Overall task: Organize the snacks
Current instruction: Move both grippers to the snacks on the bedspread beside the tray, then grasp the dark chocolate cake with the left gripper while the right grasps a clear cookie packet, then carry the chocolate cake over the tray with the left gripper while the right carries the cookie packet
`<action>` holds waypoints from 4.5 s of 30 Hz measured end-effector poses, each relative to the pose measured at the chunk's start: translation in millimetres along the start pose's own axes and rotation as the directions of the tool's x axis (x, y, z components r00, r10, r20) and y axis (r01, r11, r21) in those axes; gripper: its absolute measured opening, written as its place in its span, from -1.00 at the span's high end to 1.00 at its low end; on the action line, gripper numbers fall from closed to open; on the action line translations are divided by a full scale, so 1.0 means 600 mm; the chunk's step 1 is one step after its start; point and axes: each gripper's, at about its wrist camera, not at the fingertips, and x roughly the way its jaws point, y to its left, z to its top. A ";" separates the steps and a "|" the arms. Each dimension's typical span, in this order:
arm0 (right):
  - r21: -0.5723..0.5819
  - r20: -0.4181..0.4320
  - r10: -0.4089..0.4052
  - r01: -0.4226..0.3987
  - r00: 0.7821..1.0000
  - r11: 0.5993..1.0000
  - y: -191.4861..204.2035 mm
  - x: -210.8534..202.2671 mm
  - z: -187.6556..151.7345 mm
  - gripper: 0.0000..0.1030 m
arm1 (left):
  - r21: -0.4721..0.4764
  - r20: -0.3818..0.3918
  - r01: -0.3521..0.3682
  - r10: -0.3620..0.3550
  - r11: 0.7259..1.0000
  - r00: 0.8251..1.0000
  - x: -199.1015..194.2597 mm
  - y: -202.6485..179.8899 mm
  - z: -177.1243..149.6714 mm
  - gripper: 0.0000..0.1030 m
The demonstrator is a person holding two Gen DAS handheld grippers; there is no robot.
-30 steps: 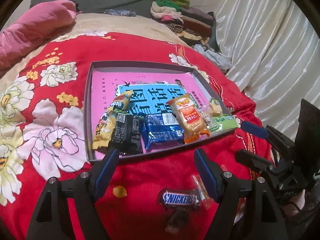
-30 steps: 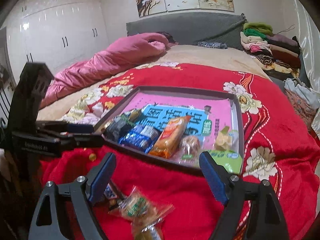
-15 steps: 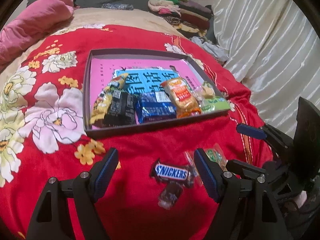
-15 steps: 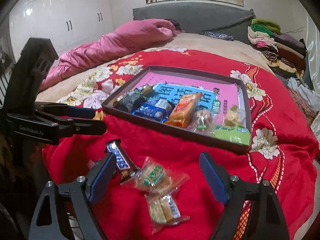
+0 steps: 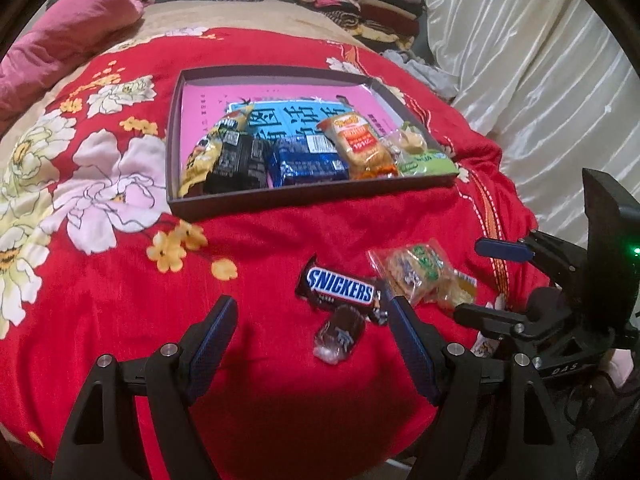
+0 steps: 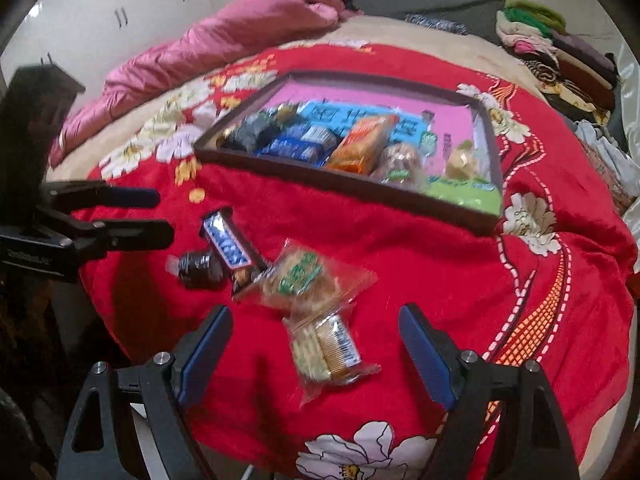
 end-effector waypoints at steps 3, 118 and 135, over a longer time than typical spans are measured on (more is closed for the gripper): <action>-0.029 -0.030 -0.012 0.011 0.999 1.000 0.009 0.010 -0.004 -0.64 | 0.004 -0.011 -0.001 0.001 1.000 1.000 0.002 -0.003 -0.007 -0.53; 0.236 0.383 -0.032 -0.065 0.923 0.970 -0.133 -0.046 0.082 0.32 | -0.068 0.221 0.041 -0.025 0.997 0.975 -0.010 0.023 0.102 0.28; 0.270 0.400 -0.039 -0.077 0.916 0.960 -0.165 -0.028 0.103 0.32 | -0.072 0.211 0.009 0.006 0.997 0.977 0.032 0.022 0.128 0.28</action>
